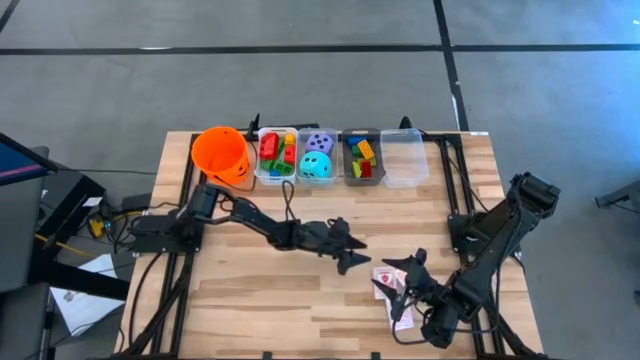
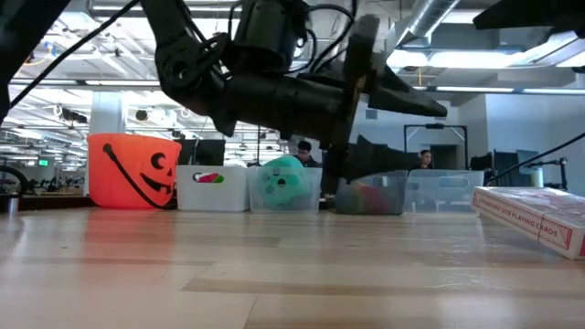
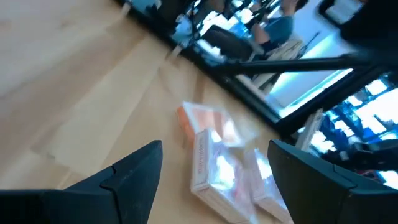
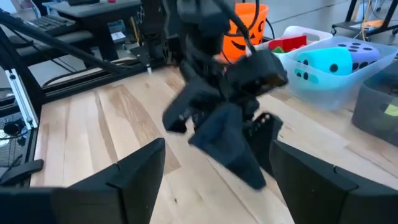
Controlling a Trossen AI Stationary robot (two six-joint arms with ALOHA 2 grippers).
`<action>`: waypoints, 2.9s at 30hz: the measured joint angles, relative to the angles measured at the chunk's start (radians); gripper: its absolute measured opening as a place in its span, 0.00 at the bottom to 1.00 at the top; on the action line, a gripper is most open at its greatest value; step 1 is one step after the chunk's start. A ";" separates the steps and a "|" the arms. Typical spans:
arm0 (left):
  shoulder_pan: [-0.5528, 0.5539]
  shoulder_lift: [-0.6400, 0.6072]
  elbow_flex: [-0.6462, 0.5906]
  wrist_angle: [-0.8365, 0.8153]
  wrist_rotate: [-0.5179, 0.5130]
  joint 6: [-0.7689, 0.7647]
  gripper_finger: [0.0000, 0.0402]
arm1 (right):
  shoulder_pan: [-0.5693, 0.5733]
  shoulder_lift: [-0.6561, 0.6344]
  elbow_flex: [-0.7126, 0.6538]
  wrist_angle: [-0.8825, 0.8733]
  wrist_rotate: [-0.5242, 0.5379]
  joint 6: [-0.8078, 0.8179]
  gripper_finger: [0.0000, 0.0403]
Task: Pick & Place Toys
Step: Put the top red deck of cards into the right transparent bin
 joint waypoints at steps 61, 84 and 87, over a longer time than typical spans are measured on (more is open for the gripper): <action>-0.137 0.202 0.346 -0.474 0.060 0.927 0.71 | -0.013 0.000 0.000 -0.006 -0.036 -0.035 0.70; -0.029 -0.009 0.338 -0.691 0.253 1.323 0.71 | -0.045 0.000 0.000 -0.003 -0.032 -0.095 0.70; -0.021 -0.003 0.339 -0.707 0.253 1.329 0.71 | -0.057 0.000 0.000 -0.005 -0.033 -0.098 0.70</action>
